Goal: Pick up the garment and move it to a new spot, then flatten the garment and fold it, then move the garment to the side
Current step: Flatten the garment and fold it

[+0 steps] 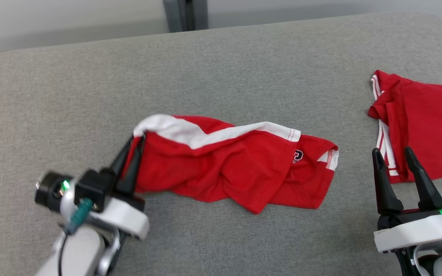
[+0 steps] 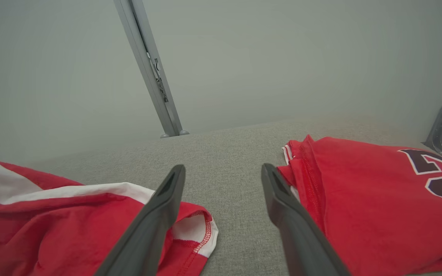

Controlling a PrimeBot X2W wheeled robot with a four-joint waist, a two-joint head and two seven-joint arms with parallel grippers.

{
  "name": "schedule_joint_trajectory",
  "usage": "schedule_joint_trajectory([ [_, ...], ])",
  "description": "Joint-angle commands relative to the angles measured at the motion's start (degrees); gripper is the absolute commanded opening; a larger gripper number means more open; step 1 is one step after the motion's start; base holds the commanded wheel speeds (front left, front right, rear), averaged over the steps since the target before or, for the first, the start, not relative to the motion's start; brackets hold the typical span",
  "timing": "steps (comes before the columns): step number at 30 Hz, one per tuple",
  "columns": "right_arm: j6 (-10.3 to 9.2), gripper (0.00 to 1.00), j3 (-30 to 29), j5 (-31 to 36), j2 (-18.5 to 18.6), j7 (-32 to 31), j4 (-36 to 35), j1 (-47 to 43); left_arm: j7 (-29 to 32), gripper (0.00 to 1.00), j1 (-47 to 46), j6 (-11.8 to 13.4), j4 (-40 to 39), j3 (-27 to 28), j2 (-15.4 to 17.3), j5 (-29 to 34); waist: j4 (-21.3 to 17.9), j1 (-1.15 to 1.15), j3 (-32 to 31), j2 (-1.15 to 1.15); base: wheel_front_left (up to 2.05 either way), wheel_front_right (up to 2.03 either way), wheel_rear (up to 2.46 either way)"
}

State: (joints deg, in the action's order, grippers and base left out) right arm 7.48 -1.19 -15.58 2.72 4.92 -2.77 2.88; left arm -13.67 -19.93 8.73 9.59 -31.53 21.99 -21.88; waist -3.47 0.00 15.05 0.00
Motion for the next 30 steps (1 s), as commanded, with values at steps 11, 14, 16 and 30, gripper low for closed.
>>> schedule_joint_trajectory([
  [11,0.03,1.00,-0.3,1.1,0.4,-1.6,-0.8,0.8,-1.4,0.13,10.4,0.7,3.3,0.0,-4.5,-0.5,3.7,0.00,-0.2,0.00,0.00,0.00,0.00],
  [14,0.03,1.00,-0.1,0.9,0.4,-1.9,-0.9,0.8,-1.4,1.00,10.9,0.5,4.4,0.3,-5.1,0.3,4.0,0.00,-0.4,0.00,0.00,0.00,0.00],
  [16,0.03,1.00,-0.2,0.6,0.4,-1.7,-0.9,0.7,-1.4,1.00,10.7,0.6,3.4,1.2,-5.7,1.4,4.2,0.00,-0.6,0.00,0.00,0.00,0.00],
  [30,0.03,1.00,-2.9,0.3,0.3,-1.0,-2.2,0.0,-1.4,1.00,13.9,-1.6,-8.7,13.5,-6.9,2.0,4.8,0.00,-3.4,0.00,0.00,0.00,0.00],
])
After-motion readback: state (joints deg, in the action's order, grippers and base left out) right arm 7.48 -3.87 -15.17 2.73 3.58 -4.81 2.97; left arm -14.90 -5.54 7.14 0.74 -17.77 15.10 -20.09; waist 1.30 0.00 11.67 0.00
